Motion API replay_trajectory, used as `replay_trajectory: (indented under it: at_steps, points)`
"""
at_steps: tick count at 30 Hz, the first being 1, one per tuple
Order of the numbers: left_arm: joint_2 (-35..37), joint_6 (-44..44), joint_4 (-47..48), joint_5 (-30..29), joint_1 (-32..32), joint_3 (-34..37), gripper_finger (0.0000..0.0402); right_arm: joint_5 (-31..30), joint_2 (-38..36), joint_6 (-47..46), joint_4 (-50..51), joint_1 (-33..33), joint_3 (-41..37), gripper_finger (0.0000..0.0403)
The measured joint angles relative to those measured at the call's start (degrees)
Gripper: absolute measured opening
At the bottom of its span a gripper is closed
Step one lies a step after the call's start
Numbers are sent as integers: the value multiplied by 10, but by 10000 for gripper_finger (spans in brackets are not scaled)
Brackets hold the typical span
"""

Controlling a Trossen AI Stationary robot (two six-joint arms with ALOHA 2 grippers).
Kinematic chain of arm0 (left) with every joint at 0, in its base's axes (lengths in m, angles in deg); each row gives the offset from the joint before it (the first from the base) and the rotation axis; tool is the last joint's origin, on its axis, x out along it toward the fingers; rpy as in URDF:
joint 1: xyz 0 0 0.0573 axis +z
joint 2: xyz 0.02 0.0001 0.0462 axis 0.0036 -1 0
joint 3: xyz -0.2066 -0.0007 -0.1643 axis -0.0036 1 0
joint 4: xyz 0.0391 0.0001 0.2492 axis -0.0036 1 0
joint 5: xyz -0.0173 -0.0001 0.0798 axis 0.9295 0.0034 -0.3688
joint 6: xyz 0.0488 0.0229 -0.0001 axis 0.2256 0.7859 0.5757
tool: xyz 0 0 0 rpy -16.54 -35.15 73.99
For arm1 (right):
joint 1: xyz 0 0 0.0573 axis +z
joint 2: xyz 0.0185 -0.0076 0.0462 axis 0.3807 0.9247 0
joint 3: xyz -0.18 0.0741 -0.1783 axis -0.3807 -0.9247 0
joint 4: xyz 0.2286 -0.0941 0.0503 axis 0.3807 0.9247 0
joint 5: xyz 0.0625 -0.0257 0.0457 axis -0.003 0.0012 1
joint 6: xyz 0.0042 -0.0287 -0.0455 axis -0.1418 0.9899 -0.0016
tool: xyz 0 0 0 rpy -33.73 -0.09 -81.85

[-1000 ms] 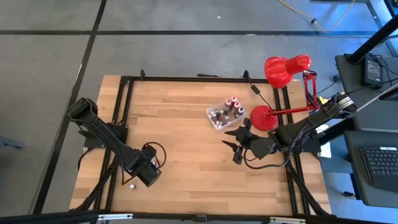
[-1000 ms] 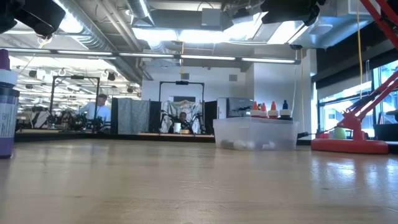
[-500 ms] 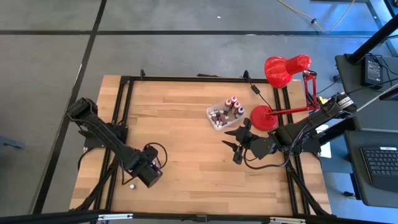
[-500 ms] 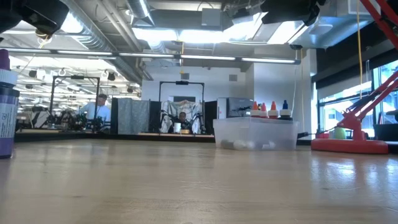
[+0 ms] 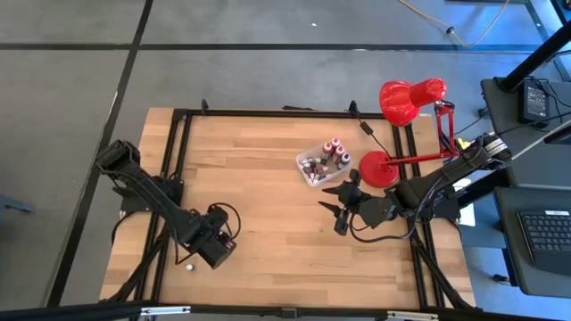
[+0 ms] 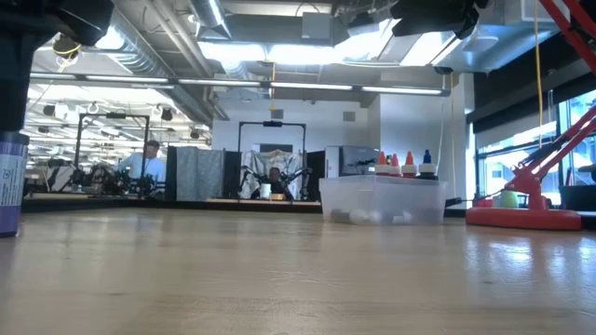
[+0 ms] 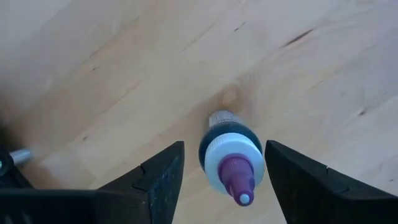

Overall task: Pick & Place food coloring
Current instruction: Put the big purple food coloring bottle in the transparent bin

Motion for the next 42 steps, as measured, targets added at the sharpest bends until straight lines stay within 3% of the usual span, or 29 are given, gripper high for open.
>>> replay_trajectory:
  at_steps: [16, 25, 29, 33, 36, 39, 42]
  points:
    - [1, 5, 0, 0, 0, 0, 119, 0, 0, 0, 1, 0, 0, 179]
    - [0, 41, -31, -26, 18, 0, 127, 0, 0, 4, -12, 0, 0, 179]
    - [0, 139, -100, -78, 63, 0, 127, 0, -5, 21, -12, 0, 0, 179]
    - [0, 296, -184, -80, 135, -1, 123, 21, -26, 11, -9, 0, 0, 179]
    - [0, 436, -262, -42, 198, -1, 123, 29, -48, -5, 4, 0, 0, 179]
    - [0, 563, -335, 32, 264, -1, 124, 29, -63, -35, 13, 0, 0, 179]
    - [0, 675, -354, 81, 318, -13, 120, 22, -66, -49, 14, 0, 0, 179]
